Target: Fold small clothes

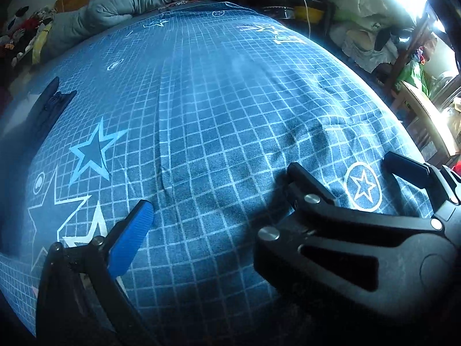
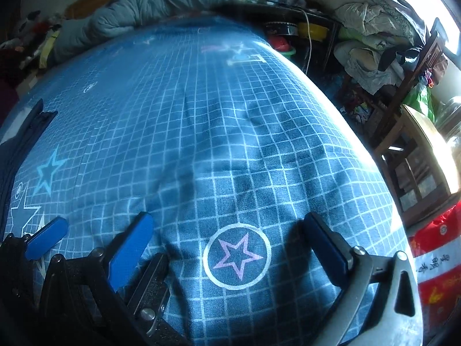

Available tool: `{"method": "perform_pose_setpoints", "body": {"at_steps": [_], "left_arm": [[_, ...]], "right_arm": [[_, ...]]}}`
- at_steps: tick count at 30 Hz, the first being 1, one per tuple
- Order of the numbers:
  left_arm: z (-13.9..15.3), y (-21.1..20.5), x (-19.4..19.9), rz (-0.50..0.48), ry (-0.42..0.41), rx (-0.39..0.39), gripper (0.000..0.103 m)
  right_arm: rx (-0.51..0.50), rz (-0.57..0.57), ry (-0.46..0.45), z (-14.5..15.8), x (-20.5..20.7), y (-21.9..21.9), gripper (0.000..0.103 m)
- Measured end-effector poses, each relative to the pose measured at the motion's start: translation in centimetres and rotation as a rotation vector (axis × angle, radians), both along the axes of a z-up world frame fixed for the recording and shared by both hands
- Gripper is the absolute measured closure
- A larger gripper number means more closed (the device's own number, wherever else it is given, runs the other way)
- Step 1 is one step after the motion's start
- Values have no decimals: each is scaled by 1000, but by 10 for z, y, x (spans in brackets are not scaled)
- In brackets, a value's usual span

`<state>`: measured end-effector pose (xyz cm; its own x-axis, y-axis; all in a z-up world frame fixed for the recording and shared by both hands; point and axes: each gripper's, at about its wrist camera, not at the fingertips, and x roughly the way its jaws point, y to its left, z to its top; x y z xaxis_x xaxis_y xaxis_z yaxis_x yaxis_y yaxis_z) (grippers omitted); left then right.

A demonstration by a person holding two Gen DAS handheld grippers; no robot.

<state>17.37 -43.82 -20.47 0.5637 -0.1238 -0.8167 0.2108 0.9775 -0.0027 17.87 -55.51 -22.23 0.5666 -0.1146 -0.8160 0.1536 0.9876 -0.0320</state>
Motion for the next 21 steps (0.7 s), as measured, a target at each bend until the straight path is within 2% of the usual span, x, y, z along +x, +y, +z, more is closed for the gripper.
{"method": "perform_pose_setpoints", "body": {"at_steps": [5, 21], "left_arm": [[-2, 1, 0, -1, 4, -12, 0], [-5, 2, -1, -6, 1, -13, 0]], "right_arm": [[10, -53, -15, -1, -4, -1, 0], [5, -46, -8, -1, -3, -1, 0]]}}
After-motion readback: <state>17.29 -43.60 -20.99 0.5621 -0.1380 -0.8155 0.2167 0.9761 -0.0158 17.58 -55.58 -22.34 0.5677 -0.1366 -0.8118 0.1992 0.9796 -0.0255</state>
